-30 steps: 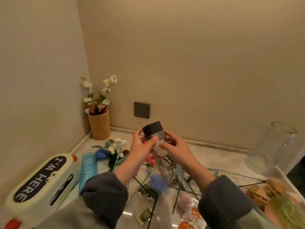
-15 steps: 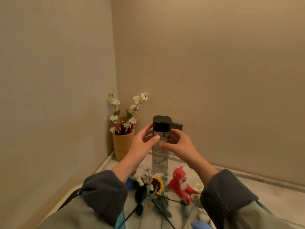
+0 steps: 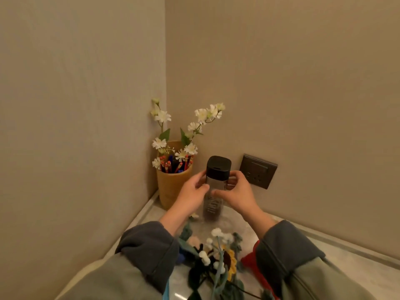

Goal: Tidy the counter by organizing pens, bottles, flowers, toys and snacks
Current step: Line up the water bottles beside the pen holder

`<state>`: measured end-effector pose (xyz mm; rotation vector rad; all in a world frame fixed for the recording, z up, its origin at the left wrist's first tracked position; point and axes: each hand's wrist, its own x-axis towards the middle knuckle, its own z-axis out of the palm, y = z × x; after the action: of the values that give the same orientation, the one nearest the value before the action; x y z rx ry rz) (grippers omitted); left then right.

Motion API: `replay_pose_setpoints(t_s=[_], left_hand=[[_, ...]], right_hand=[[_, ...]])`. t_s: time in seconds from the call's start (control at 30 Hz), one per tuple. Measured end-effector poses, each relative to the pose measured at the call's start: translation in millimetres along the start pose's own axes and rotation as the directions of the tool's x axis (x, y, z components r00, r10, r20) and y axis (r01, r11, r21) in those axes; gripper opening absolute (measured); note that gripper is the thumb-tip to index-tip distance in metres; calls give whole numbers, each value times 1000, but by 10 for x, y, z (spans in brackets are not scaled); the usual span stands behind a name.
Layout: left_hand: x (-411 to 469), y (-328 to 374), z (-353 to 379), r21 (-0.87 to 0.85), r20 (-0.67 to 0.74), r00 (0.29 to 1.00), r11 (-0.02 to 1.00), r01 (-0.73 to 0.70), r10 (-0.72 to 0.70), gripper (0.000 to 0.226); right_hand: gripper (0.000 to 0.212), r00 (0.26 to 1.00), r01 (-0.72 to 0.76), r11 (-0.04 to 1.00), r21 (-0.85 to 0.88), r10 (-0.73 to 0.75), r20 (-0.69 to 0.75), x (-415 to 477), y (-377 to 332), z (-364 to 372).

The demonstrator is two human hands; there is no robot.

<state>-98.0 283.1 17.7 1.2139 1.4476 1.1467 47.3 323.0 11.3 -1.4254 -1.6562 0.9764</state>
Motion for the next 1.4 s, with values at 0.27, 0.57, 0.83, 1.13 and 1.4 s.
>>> replay_pose_setpoints(t_s=[0.27, 0.57, 0.83, 1.13, 1.4], left_hand=[[71, -447, 67, 221, 75, 960, 944, 247, -269, 45], [34, -472, 23, 364, 114, 927, 884, 295, -356, 9], [-31, -422, 13, 325, 115, 926, 895, 306, -359, 15], [-100, -348, -16, 250, 105, 938, 922, 296, -329, 15], [-413, 32, -175, 210, 24, 975, 954, 212, -222, 56]], right_hand=[[63, 1000, 4, 1000, -9, -4, -11, 101, 92, 152], [63, 1000, 20, 1000, 1, -20, 14, 188, 13, 303], [65, 999, 14, 1000, 3, -14, 34, 274, -22, 380], [89, 994, -40, 999, 0, 40, 104, 245, -22, 315], [62, 998, -60, 983, 173, 54, 40, -446, -302, 81]])
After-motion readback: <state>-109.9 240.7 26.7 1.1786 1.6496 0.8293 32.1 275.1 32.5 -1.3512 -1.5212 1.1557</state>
